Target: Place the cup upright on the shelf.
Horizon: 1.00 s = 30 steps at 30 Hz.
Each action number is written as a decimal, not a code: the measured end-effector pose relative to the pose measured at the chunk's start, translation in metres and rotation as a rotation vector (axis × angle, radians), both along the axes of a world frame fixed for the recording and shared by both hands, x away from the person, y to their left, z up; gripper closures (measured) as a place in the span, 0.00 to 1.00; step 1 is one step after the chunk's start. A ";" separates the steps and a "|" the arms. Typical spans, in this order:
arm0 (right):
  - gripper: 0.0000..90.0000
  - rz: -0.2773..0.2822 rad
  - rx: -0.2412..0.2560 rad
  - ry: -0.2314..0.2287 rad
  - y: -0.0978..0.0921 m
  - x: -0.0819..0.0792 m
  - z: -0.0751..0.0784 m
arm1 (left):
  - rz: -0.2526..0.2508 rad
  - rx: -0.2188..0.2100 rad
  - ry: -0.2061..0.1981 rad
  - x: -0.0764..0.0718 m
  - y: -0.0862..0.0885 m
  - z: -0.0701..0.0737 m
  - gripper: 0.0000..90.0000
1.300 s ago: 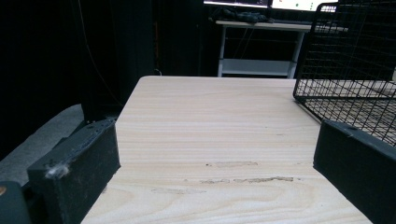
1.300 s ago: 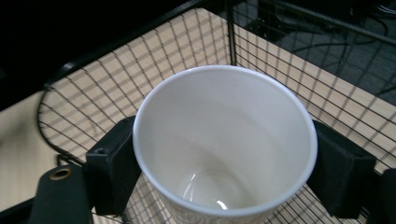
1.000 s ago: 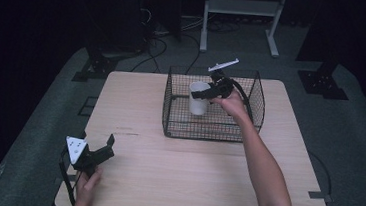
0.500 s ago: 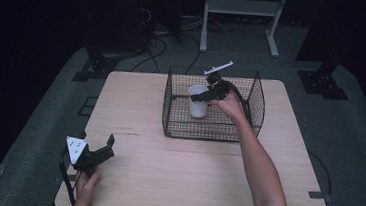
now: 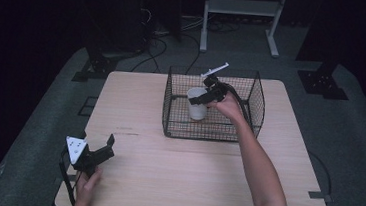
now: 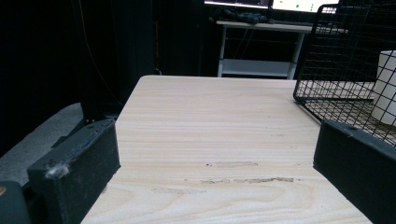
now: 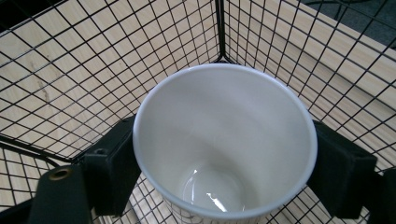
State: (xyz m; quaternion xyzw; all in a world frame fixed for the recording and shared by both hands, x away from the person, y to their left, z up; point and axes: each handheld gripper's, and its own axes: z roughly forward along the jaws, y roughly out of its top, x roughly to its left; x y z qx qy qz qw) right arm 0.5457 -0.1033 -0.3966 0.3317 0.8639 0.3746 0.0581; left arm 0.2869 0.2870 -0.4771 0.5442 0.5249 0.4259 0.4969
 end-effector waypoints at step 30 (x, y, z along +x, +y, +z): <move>0.16 0.011 0.040 -0.003 -0.002 -0.010 0.009 | 0.000 0.006 0.001 0.000 -0.001 0.000 0.00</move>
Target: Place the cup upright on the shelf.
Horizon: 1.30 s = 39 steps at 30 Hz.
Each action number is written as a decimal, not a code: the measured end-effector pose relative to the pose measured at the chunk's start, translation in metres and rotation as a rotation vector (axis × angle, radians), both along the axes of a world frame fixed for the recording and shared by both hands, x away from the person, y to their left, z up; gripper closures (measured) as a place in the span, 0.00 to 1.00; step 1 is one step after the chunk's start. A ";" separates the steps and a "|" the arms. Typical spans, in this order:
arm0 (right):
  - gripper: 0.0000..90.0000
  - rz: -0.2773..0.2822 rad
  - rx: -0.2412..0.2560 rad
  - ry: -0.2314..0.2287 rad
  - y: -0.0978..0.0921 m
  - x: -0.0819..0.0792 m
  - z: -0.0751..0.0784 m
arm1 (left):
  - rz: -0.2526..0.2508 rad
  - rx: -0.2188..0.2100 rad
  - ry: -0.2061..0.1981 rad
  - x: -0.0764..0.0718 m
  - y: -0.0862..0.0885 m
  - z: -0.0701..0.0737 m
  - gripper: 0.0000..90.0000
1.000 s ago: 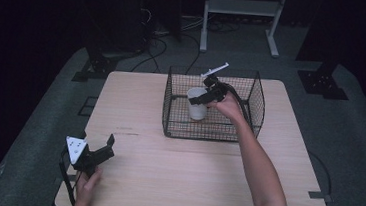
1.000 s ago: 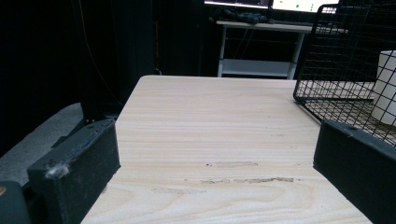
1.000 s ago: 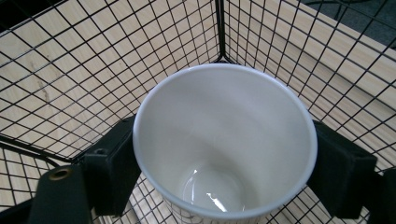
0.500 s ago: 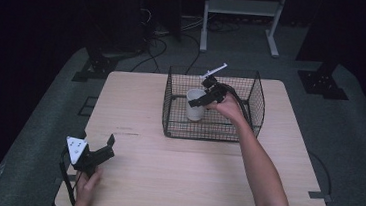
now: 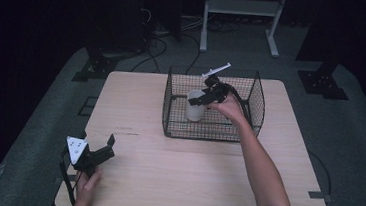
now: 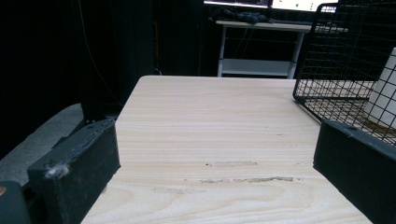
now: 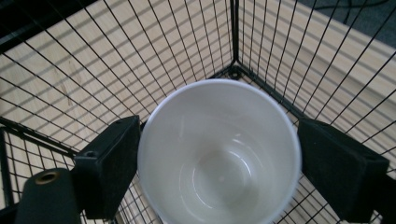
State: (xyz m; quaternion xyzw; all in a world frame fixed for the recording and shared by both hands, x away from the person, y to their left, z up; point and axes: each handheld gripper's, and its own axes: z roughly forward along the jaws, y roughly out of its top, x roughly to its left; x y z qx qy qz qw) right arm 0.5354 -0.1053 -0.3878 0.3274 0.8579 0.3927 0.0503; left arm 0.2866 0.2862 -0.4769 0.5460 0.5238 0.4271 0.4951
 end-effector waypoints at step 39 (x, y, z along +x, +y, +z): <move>0.15 -0.034 0.151 -0.062 -0.047 -0.046 0.049 | -0.001 0.005 0.000 -0.001 0.000 0.000 0.00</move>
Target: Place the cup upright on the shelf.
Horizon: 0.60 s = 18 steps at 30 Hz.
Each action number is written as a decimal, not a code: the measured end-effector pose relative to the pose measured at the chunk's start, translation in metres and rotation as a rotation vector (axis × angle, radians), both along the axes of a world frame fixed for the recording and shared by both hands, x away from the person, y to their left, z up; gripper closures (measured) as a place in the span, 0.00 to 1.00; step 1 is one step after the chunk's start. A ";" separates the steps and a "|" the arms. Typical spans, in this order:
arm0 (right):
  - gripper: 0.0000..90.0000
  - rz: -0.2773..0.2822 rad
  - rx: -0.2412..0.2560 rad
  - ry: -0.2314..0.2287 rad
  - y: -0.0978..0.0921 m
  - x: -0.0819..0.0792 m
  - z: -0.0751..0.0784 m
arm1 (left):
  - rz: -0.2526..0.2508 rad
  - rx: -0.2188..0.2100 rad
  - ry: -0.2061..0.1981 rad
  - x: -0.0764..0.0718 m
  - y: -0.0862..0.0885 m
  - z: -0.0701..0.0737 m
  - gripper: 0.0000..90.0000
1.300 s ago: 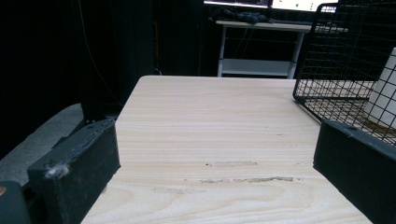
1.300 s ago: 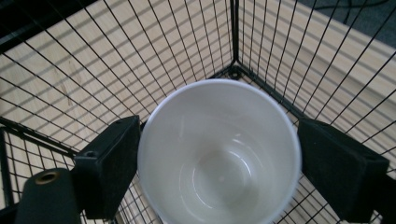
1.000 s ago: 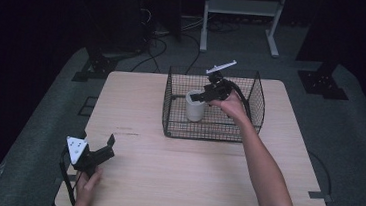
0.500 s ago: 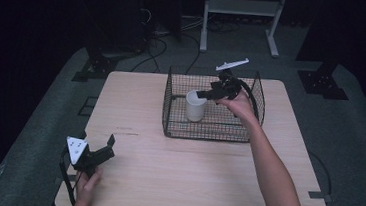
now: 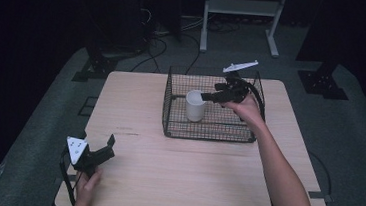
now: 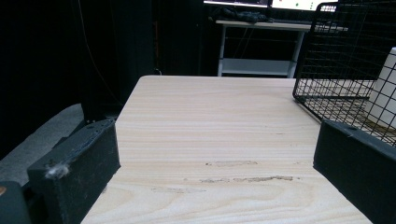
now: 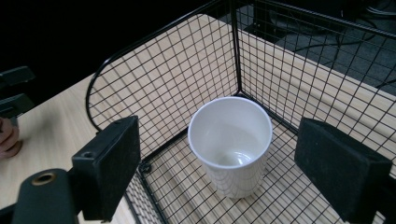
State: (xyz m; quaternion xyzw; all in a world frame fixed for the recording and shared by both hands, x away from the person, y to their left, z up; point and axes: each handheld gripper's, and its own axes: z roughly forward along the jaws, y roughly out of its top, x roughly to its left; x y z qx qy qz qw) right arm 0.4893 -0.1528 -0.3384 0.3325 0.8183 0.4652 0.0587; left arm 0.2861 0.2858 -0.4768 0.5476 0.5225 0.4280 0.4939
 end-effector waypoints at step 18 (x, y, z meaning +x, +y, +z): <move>0.16 0.052 -0.002 -0.028 -0.028 -0.050 0.000 | 0.004 0.001 0.003 0.000 0.000 0.000 0.00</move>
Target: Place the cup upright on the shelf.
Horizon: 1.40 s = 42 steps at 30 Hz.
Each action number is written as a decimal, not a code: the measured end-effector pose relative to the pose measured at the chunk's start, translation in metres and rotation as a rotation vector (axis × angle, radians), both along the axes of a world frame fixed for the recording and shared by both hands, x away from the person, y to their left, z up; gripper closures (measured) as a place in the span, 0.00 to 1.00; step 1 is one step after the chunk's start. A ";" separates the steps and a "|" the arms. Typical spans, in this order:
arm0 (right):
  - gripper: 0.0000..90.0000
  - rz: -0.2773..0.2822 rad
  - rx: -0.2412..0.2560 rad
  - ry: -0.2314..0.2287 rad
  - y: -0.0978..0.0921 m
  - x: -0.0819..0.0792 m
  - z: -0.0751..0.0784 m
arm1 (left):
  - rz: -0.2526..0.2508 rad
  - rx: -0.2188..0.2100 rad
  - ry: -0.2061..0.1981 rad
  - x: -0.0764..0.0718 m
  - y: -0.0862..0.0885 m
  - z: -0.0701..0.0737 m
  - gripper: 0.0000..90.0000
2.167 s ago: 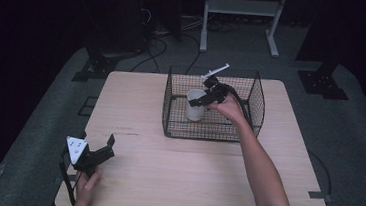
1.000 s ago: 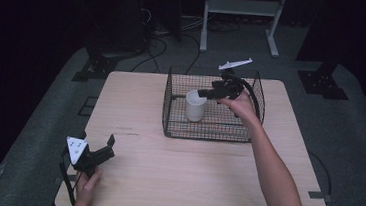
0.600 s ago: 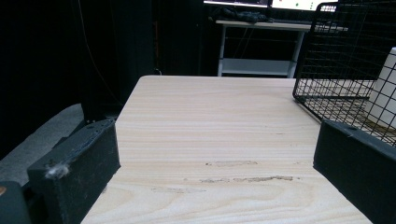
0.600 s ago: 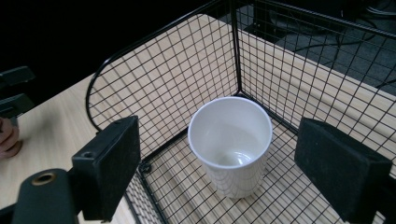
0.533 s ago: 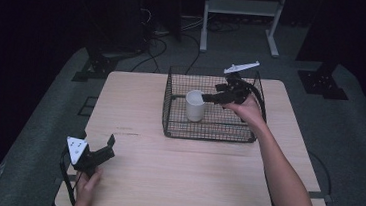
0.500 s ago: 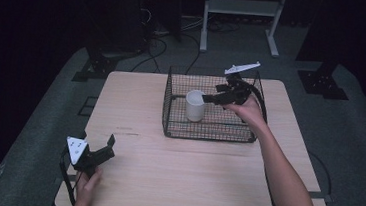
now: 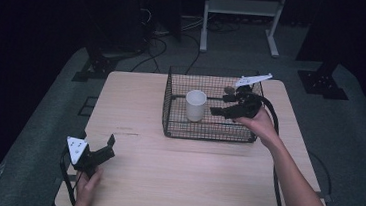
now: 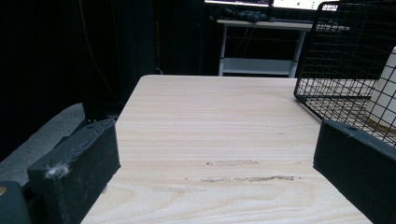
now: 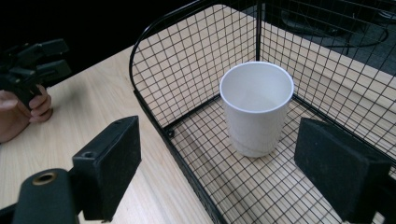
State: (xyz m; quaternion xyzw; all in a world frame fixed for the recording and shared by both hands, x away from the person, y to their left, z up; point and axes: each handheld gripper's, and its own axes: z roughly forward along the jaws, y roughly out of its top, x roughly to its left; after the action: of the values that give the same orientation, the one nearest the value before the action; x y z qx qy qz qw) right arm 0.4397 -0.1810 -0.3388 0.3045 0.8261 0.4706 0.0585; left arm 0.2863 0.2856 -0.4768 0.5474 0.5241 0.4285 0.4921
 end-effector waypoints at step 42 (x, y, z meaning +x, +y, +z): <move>0.16 -0.006 0.021 0.001 -0.059 -0.063 -0.032 | -0.001 0.009 -0.002 0.000 -0.001 0.000 0.00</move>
State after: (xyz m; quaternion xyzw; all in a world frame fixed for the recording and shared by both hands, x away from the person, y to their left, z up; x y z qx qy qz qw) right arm 0.3763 -0.2399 -0.3712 0.3077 0.8202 0.4790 0.0565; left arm 0.2863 0.2845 -0.4768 0.5495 0.5214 0.4310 0.4902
